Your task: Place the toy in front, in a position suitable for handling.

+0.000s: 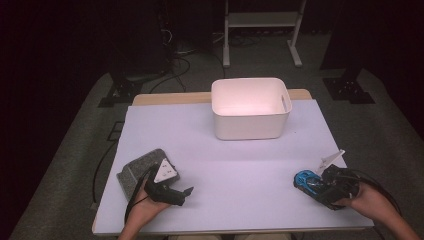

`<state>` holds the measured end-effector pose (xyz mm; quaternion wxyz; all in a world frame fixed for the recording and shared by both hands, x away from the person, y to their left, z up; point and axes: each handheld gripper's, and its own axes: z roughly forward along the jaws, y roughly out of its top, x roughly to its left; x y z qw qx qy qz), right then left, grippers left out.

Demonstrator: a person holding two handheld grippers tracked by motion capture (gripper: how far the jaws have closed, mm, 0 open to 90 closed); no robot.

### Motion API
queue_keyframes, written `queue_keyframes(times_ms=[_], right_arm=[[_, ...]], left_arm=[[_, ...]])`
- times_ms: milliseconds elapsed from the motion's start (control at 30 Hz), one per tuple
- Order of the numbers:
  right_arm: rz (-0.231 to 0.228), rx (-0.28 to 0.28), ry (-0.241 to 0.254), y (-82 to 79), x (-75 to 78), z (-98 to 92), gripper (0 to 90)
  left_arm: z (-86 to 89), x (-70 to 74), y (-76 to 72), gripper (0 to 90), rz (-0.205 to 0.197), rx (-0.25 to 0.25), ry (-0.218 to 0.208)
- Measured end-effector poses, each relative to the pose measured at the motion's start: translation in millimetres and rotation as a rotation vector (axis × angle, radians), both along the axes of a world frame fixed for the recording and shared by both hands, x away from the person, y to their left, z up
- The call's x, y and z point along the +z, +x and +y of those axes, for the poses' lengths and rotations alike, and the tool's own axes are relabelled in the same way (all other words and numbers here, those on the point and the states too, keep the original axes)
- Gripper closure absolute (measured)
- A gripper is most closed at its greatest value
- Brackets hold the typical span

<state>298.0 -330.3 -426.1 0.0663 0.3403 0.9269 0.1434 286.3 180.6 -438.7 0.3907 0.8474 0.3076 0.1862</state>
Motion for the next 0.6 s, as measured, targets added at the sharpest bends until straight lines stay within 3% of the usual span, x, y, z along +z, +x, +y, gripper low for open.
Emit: queue_keyframes(times_ms=[333,600], right_arm=[[0.008,-0.006,-0.019,1.8,0.1,4.5,26.6],[0.007,-0.011,0.001,3.0,-0.6,3.9,26.5]], left_arm=[[-0.8,0.1,-0.6,2.8,0.001,-0.006,0.006],[-1.2,-0.2,-0.6,2.8,0.003,-0.013,0.013]])
